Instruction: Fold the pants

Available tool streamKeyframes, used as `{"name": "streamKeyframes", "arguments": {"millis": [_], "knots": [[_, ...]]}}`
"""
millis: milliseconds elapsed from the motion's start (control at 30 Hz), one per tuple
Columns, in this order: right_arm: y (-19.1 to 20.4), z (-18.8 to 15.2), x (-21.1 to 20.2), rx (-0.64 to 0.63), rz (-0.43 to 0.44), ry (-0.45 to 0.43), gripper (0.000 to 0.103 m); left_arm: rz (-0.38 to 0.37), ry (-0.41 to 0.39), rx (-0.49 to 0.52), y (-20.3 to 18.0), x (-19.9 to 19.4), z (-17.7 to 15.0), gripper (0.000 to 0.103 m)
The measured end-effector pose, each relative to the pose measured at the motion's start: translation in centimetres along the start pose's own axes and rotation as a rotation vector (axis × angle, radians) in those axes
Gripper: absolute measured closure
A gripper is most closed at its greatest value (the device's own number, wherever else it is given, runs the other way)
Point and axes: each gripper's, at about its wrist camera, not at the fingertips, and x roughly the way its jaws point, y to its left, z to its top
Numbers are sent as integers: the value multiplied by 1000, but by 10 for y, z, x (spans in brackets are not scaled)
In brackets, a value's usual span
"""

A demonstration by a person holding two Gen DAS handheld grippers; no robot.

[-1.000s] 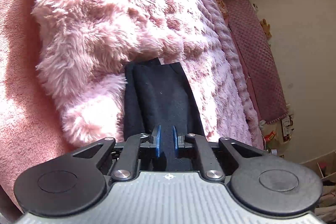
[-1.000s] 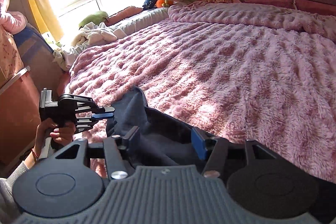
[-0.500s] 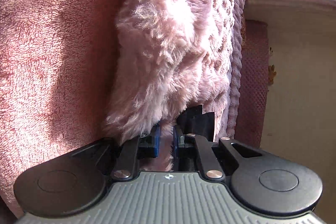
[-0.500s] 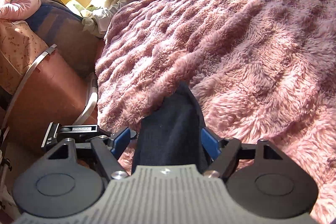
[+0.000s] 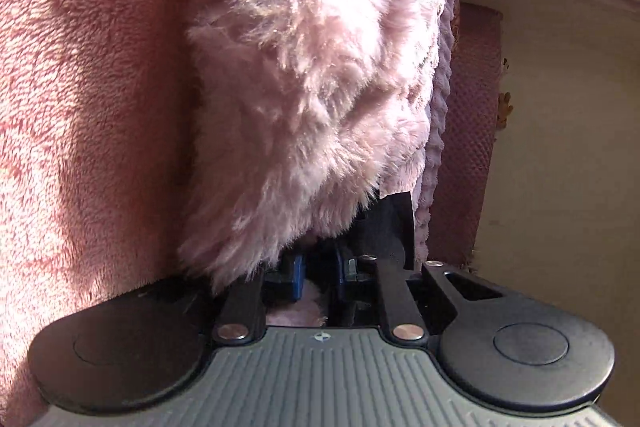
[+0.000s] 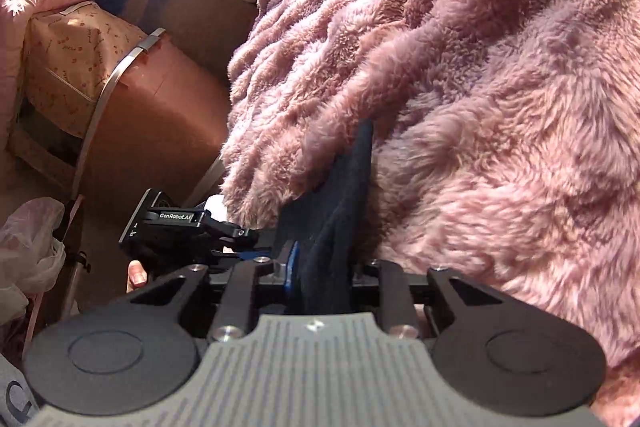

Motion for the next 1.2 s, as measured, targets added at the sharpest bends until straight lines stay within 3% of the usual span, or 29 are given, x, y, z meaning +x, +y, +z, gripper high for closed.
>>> {"name": "streamKeyframes", "arguments": {"millis": [33, 133, 167, 267, 500, 600, 733, 833, 900, 1000, 1200], "knots": [[6, 1, 7, -36, 7, 24, 84, 7, 26, 51, -7, 0, -1, 72], [4, 4, 30, -11, -18, 91, 83, 44, 71, 157, -21, 5, -7, 66], [3, 4, 37, -19, -34, 94, 98, 55, 67, 152, -20, 5, -7, 66], [14, 0, 30, -105, -3, 25, 102, 36, 53, 69, -12, 6, -2, 67], [38, -13, -45, -92, 374, -208, 102, -171, 17, -66, 2, 12, 2, 60], [48, -19, -66, -79, 461, -281, 102, -283, 37, -128, 5, 22, 1, 57], [61, -30, -79, -110, 546, -325, 102, -308, 111, -93, -12, 48, -8, 57], [60, -32, -74, -99, 526, -328, 102, -374, 182, -84, -20, 64, -16, 57], [51, -33, -70, -70, 454, -332, 102, -418, 213, -90, -23, 71, -16, 57], [33, -33, -60, -33, 285, -343, 102, -407, 160, -77, -21, 61, -13, 57], [21, -21, -28, -52, 195, -264, 101, -372, 87, -190, 11, 40, 0, 57]]}}
